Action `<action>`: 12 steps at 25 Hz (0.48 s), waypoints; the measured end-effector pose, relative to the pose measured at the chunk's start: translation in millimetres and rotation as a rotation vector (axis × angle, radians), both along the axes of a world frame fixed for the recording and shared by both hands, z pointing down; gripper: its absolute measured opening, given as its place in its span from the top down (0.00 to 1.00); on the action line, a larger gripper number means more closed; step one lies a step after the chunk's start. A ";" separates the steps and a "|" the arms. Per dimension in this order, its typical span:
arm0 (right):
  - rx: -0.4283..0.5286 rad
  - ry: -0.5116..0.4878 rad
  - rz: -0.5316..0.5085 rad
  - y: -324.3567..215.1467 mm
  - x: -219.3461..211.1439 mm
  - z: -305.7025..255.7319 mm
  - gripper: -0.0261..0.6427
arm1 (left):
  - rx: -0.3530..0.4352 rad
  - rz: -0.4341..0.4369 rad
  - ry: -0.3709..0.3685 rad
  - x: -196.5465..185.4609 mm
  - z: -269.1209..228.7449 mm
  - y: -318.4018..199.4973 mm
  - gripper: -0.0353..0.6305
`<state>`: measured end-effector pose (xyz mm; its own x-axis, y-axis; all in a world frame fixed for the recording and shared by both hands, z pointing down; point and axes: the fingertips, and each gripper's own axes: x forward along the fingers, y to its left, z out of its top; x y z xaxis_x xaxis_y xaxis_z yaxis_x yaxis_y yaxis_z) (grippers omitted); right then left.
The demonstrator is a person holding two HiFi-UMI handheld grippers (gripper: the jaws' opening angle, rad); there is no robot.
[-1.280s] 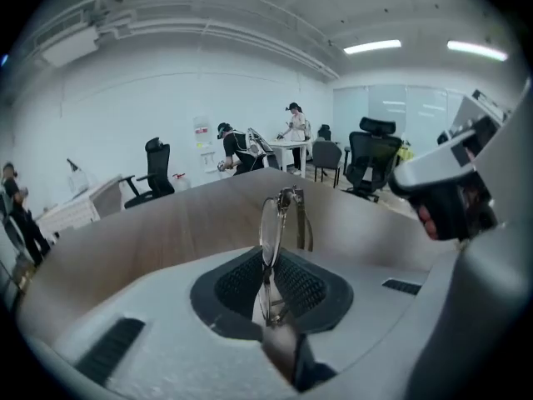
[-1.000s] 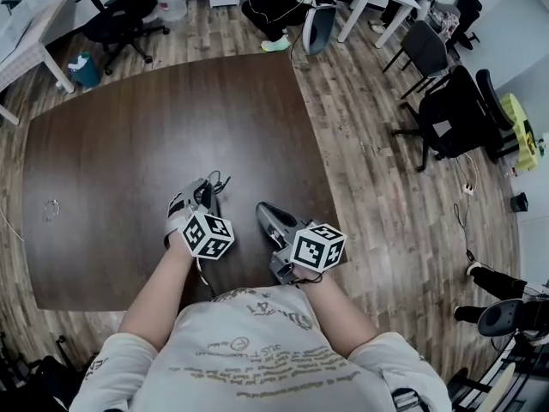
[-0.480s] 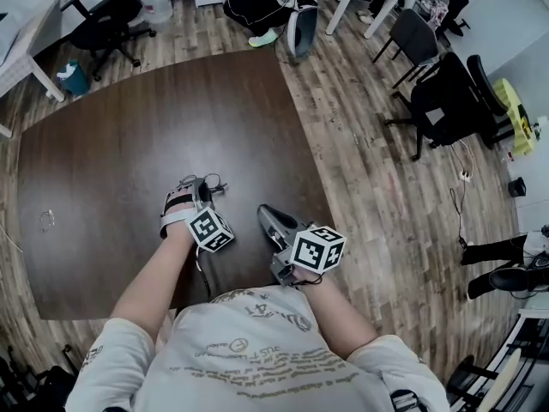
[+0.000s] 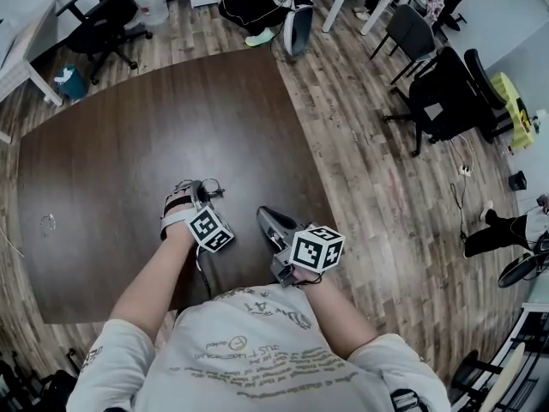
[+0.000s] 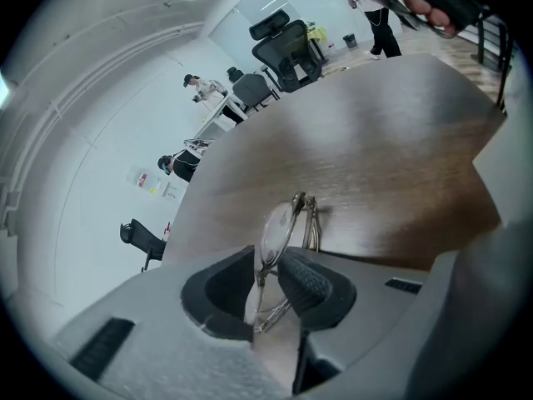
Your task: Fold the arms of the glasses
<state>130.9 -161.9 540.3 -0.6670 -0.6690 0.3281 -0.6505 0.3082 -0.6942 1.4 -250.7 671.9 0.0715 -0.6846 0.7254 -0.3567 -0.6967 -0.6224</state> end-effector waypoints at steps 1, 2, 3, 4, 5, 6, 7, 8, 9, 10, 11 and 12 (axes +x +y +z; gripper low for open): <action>0.000 0.001 -0.001 0.0 -0.6 0.7 0.93 | 0.005 -0.001 -0.006 -1.3 -1.1 -0.4 0.81; 0.001 0.000 -0.002 -0.5 -1.4 0.7 0.93 | 0.006 -0.001 -0.007 -2.0 -2.4 -0.6 0.78; 0.002 -0.001 -0.003 -1.1 -2.2 0.4 0.93 | 0.004 -0.001 -0.007 -2.9 -4.3 -0.8 0.76; 0.003 -0.001 -0.004 -1.7 -2.9 -0.1 0.93 | 0.002 -0.001 -0.010 -3.9 -6.5 -0.6 0.73; 0.003 -0.002 -0.005 -2.1 -3.8 -0.6 0.93 | -0.003 0.003 -0.012 -4.3 -8.3 0.3 0.71; 0.003 -0.002 -0.007 -2.3 -4.8 -0.8 0.93 | -0.011 0.008 -0.014 -4.4 -9.0 2.2 0.69; 0.003 -0.002 -0.009 -2.4 -5.8 -0.7 0.93 | -0.023 0.013 -0.019 -5.1 -8.6 4.8 0.68; 0.003 -0.002 -0.011 -2.5 -6.7 -0.6 0.93 | -0.037 0.018 -0.025 -6.0 -7.6 8.0 0.68; 0.004 -0.002 -0.013 -2.7 -7.5 -0.7 0.93 | -0.053 0.022 -0.031 -6.6 -6.9 11.5 0.68; 0.004 -0.003 -0.014 -2.8 -8.4 -1.1 0.93 | -0.071 0.026 -0.035 -7.2 -6.3 15.1 0.68; 0.004 -0.005 -0.016 -3.0 -9.5 -1.4 0.93 | -0.091 0.030 -0.041 -8.0 -6.0 18.4 0.68; 0.003 -0.005 -0.019 -3.0 -10.8 -1.6 0.93 | -0.109 0.034 -0.046 -9.0 -6.0 21.3 0.68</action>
